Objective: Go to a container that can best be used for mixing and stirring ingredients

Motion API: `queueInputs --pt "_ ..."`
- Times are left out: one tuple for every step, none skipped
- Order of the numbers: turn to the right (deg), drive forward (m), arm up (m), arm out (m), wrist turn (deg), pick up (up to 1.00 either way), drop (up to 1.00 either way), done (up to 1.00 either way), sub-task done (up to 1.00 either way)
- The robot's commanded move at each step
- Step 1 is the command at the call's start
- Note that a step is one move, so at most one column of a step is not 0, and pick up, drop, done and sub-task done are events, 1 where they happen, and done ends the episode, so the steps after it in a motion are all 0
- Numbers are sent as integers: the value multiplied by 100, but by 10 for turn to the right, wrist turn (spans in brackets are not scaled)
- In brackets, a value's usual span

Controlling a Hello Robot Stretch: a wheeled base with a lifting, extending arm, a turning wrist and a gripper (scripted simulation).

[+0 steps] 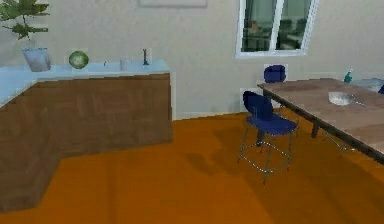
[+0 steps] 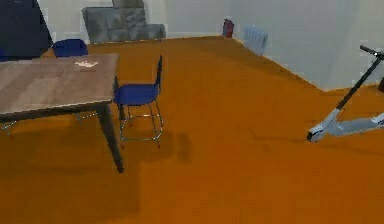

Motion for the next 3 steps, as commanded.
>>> queueInputs --pt "180 0 0 0 0 0 0 0 0" --pt "0 100 0 0 0 0 0 0 0" --pt "0 5 0 0 0 0 0 0 0"
